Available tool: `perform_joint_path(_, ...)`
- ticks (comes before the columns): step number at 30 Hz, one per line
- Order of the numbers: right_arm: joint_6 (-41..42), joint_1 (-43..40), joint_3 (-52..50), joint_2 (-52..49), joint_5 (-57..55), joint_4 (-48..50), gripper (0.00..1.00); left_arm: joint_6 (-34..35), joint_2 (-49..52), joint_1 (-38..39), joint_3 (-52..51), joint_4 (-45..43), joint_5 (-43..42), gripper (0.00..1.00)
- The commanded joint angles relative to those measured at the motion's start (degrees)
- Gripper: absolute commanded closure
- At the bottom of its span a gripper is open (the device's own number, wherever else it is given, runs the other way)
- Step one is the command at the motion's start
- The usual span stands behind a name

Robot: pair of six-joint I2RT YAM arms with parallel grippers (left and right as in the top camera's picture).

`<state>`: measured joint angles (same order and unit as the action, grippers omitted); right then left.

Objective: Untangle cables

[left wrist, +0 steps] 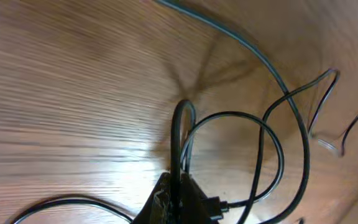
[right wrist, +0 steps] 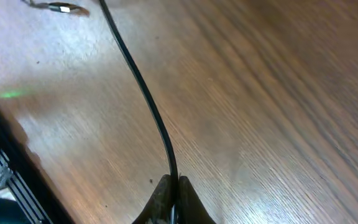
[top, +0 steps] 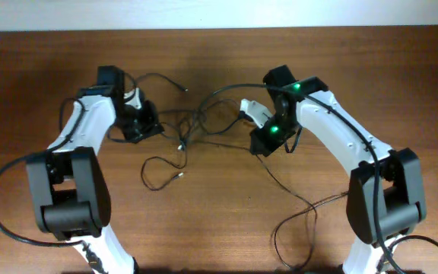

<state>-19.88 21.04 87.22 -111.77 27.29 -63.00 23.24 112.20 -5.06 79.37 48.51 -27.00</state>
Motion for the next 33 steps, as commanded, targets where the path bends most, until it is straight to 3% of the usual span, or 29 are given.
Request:
perform_joint_path(1, 1.2, -0.9, 3.1, 5.9, -0.8, -0.5, 0.96, 4.4, 0.6, -2.3, -2.3, -1.6, 2.3, 1.00)
perform_joint_path(7, 6.9, -0.9, 8.9, 17.4, -0.9, 1.5, 0.96, 5.9, 0.6, -2.1, -4.0, -3.9, 2.5, 0.99)
perform_joint_path(10, 9.5, -0.9, 8.9, 20.6, -0.1, 5.0, 0.96, 5.3, 0.6, -1.0, -4.0, -5.0, -1.8, 0.87)
perform_joint_path(11, 9.5, -0.9, 8.9, 20.8, -0.1, 5.5, 0.96, 0.6, 0.6, 0.0, -4.0, -7.2, -6.6, 0.79)
perform_joint_path(13, 9.5, -0.7, 8.6, 20.0, -0.1, 4.9, 0.96, -4.1, 0.6, 1.5, -4.0, -9.4, -11.4, 0.76)
perform_joint_path(14, 9.4, 0.0, 8.5, 19.0, -0.1, 4.3, 0.80, -4.1, 0.6, 2.1, -4.0, -9.5, -10.9, 0.82)
perform_joint_path(16, 9.4, 1.4, 8.2, 17.2, -0.1, 3.7, 0.35, -4.1, 0.6, 2.4, -4.0, -9.5, -9.8, 0.96)
perform_joint_path(17, 9.3, 2.1, 7.8, 16.2, -0.1, 3.7, 0.28, -4.1, 0.6, 2.4, -4.0, -9.5, -9.7, 0.99)
perform_joint_path(22, -1.1, 5.3, 7.7, 7.4, -0.5, 5.0, 0.27, -4.1, 0.6, 2.4, -4.0, -9.5, -9.7, 1.00)
perform_joint_path(33, -1.1, 8.2, 7.7, -10.8, -0.9, 25.6, 0.27, -4.0, 0.6, 2.4, -4.0, -10.0, -9.7, 0.98)
